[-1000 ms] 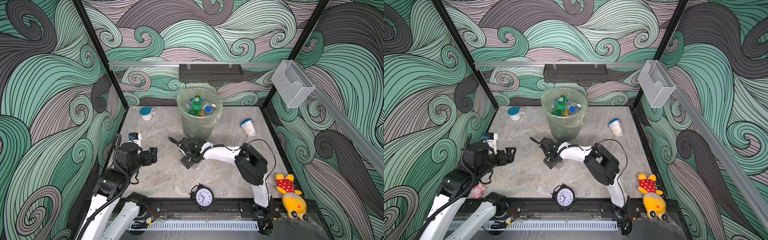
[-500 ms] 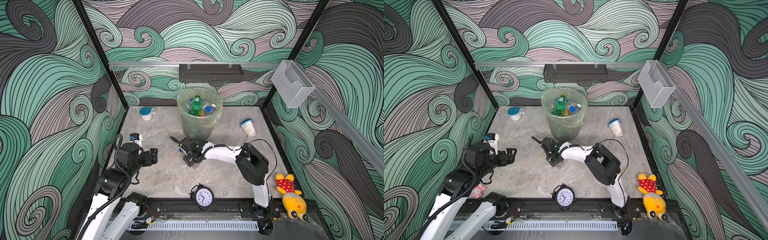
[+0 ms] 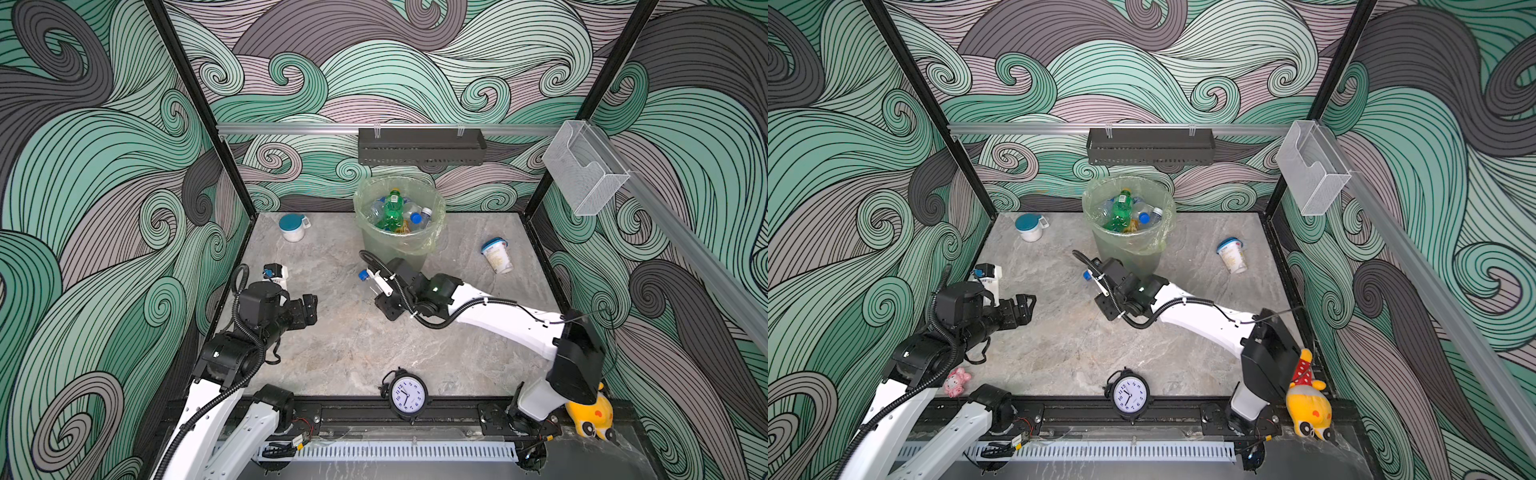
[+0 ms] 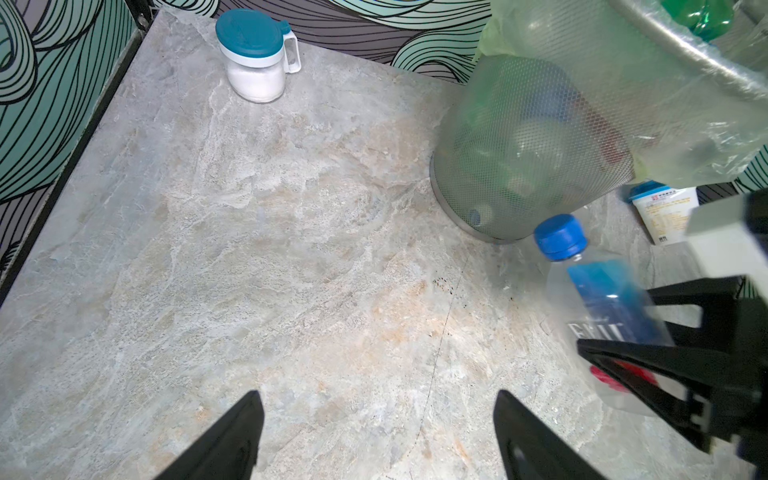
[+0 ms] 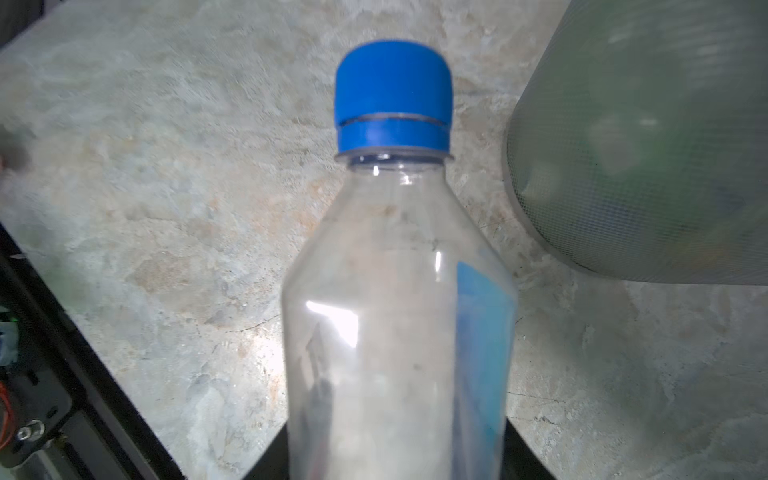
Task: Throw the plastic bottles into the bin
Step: 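Lift the Fiji bottle with the right gripper and carry it over the bin, then open the right gripper to drop the Fiji bottle into the bin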
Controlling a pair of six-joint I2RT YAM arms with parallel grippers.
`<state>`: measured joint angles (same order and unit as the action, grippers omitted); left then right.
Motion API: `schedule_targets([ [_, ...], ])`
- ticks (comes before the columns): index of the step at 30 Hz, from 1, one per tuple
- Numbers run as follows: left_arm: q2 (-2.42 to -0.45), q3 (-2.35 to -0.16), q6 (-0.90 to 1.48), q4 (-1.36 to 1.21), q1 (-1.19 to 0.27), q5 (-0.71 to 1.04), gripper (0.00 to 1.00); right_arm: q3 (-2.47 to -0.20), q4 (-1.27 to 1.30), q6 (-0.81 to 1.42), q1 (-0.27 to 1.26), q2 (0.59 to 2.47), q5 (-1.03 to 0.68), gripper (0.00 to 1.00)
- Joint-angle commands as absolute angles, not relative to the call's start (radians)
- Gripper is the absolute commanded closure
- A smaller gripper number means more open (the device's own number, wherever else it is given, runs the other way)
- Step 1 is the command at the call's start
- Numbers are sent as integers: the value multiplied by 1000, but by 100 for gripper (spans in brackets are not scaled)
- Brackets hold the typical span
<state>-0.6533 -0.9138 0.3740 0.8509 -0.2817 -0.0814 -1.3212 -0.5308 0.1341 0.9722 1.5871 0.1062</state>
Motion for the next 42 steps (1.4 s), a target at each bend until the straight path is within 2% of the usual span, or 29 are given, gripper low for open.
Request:
schedule_targets([
  [1,-665,-910,357,826,-276,-79,12,-1287,-530,123,969,1496,149,51],
  [7,-672,-906,336,803,-276,-91,11,-1186,-517,127,942,1270,216,52],
  [17,-677,-904,330,742,-276,-68,11,-959,-517,146,780,864,325,56],
  [24,-666,-894,344,704,-276,-53,11,-935,-518,145,752,795,336,55],
  [30,-667,-899,341,705,-276,-49,11,-1066,-519,120,667,930,238,54],
  [33,-665,-902,330,695,-276,-28,11,-1265,-515,72,604,1086,145,55],
  [36,-667,-903,335,680,-276,-1,11,-1525,-508,45,536,1326,3,55],
  [37,-668,-905,340,675,-276,4,11,-1627,-523,33,515,1419,-39,51],
  [39,-670,-909,344,679,-276,12,11,-1849,-627,5,490,1598,-87,30],
  [42,-660,-918,344,698,-276,7,11,-2081,-760,3,474,1771,-94,19],
])
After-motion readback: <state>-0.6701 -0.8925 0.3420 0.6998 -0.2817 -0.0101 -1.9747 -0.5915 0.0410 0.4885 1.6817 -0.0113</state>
